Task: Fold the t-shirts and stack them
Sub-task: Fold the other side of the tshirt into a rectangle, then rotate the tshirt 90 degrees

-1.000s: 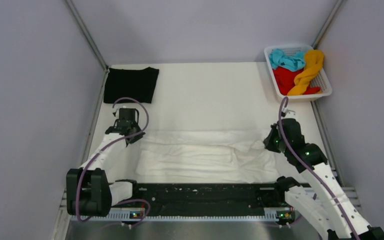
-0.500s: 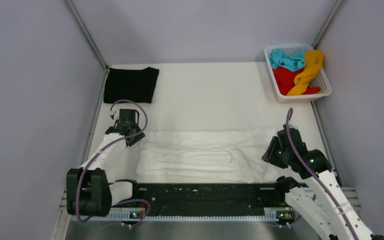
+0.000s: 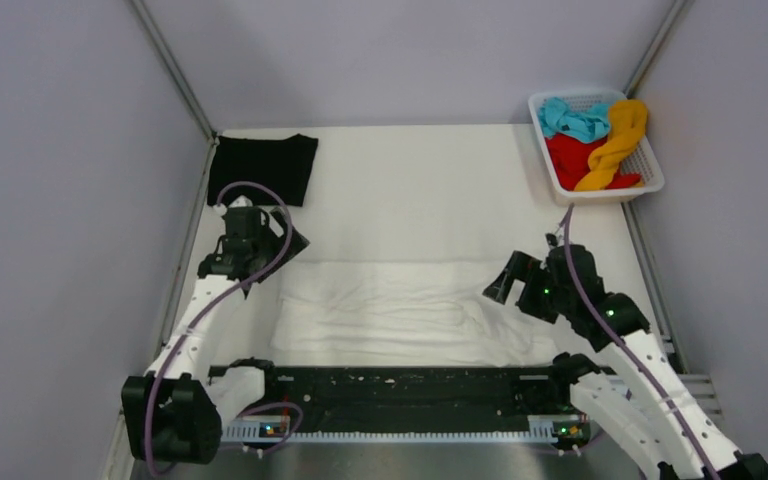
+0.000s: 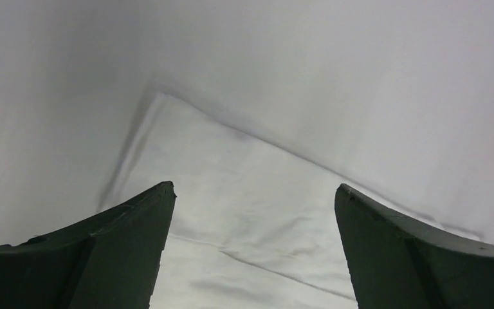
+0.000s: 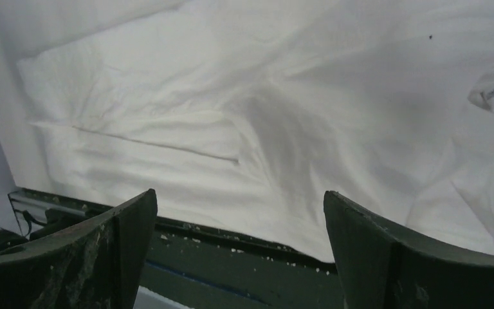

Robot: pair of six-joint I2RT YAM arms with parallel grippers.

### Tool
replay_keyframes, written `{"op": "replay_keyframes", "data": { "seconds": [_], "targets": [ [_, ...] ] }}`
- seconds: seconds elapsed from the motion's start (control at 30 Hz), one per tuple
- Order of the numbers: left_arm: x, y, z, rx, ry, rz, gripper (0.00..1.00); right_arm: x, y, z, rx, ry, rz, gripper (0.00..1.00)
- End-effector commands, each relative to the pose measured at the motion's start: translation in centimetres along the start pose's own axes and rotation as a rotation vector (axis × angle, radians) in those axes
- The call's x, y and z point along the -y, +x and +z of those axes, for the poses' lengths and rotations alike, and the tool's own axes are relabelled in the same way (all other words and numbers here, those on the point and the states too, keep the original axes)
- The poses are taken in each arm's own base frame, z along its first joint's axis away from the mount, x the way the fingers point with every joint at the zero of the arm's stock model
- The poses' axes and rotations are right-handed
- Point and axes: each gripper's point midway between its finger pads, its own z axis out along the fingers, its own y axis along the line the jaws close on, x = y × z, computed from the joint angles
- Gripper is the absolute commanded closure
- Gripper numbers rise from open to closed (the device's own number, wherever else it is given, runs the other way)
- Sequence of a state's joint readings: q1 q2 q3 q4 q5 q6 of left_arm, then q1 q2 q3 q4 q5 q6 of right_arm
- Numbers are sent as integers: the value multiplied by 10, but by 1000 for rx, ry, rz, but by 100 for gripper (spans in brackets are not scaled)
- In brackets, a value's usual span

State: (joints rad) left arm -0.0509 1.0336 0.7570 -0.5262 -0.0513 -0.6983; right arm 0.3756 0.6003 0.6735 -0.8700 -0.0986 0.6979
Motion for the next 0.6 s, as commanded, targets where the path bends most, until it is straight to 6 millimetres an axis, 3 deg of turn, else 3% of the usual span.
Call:
{"op": "replay_keyframes", "data": {
  "seconds": [0.0, 0.13, 0.37, 0.47, 0.57],
  "targets": [
    [58, 43, 6, -197, 318, 48, 1, -12, 12, 48, -63, -79, 98, 1],
    [46, 74, 28, -302, 240, 83, 1, 26, 28, 75, -85, 91, 193, 1],
    [16, 112, 48, -406, 127, 119, 1, 70, 31, 113, -83, 295, 218, 1],
    [7, 130, 49, -438, 99, 113, 1, 71, 5, 137, -38, 280, 238, 1],
    [7, 150, 45, -479, 83, 120, 1, 63, -49, 167, 22, 253, 193, 1]
  ]
}}
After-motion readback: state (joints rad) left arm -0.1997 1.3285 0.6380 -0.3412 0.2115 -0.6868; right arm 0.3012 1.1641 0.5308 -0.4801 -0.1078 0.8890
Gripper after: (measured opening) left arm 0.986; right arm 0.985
